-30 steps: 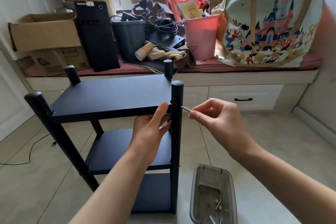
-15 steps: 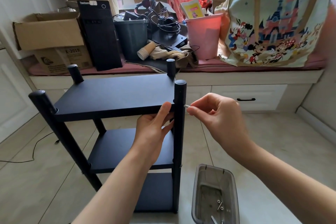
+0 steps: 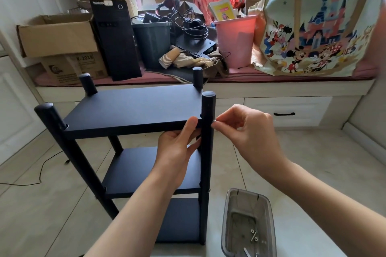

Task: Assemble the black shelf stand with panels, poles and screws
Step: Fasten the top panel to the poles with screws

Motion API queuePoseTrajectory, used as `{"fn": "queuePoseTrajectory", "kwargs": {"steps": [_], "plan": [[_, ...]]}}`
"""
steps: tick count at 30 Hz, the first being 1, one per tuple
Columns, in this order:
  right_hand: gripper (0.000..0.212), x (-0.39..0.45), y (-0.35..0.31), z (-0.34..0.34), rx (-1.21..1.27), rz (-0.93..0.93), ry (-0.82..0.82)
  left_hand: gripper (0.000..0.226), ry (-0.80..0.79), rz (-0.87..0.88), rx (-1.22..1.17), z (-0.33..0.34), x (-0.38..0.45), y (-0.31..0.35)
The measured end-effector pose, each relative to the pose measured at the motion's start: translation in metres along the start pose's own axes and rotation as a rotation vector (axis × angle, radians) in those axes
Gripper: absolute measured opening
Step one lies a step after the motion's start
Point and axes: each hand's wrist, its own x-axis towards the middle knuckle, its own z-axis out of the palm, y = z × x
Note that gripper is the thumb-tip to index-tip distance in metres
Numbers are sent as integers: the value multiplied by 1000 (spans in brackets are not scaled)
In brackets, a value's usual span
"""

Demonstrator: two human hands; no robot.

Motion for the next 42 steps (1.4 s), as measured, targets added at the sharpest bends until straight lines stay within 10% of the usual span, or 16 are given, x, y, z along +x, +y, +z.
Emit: {"fn": "queuePoseTrajectory", "kwargs": {"steps": [7,15,23,42], "plan": [[12,-1,3,3,-312,-328,32,43,9,-5,6,0,0,0],[9,3,0,0,133,67,-36,43,7,-1,8,0,0,0],[10,-2,2,5,-128,-128,42,46,18,-11,1,3,-1,0],[13,1,-4,-5,126,169,-100,35,-17,-3,30,1,-4,2]]}}
